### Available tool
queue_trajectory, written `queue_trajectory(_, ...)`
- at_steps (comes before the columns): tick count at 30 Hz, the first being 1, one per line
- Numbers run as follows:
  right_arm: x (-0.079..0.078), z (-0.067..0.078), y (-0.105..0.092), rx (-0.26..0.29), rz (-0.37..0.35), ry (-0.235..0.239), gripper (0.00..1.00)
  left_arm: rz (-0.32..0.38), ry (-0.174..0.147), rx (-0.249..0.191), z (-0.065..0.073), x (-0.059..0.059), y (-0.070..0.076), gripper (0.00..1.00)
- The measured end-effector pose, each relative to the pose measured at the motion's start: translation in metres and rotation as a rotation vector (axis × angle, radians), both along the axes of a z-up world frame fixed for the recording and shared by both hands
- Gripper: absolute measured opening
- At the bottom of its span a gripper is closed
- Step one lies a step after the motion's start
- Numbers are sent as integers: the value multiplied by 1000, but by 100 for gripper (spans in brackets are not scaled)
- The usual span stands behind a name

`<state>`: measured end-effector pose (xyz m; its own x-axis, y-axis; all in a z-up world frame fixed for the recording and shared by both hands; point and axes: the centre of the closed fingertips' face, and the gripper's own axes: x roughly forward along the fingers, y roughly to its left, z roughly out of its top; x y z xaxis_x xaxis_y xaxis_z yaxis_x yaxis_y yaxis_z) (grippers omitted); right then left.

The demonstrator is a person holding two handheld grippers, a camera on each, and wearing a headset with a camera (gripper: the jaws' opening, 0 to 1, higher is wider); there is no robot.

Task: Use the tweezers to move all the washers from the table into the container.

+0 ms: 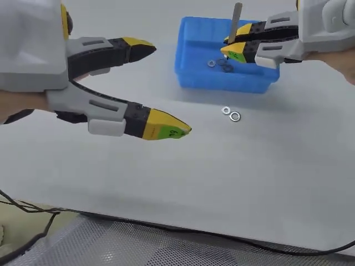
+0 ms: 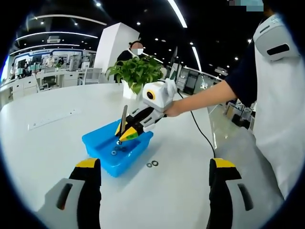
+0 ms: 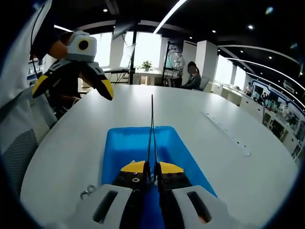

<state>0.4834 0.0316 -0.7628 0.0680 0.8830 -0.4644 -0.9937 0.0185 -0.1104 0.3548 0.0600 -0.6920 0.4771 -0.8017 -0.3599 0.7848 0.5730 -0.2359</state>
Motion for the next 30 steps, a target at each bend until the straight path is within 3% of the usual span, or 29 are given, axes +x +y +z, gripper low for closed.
queue_trajectory(6,-2,-5,-3,-16,-9,9,9,-1,6,8,-1,-3,0,100)
queue_trajectory(23,-4,-4,0,4,-25,32,10,1,21,-2,-1,-8,-1,100)
queue_trajectory(27,-6,-4,0,3,-11,29,9,1,22,4,-2,-9,0,100)
queue_trajectory(28,-6,-4,0,-1,-6,2,8,3,23,2,-2,-9,0,100)
queue_trajectory(30,-5,-4,0,4,-5,16,8,4,23,0,-1,-9,0,100)
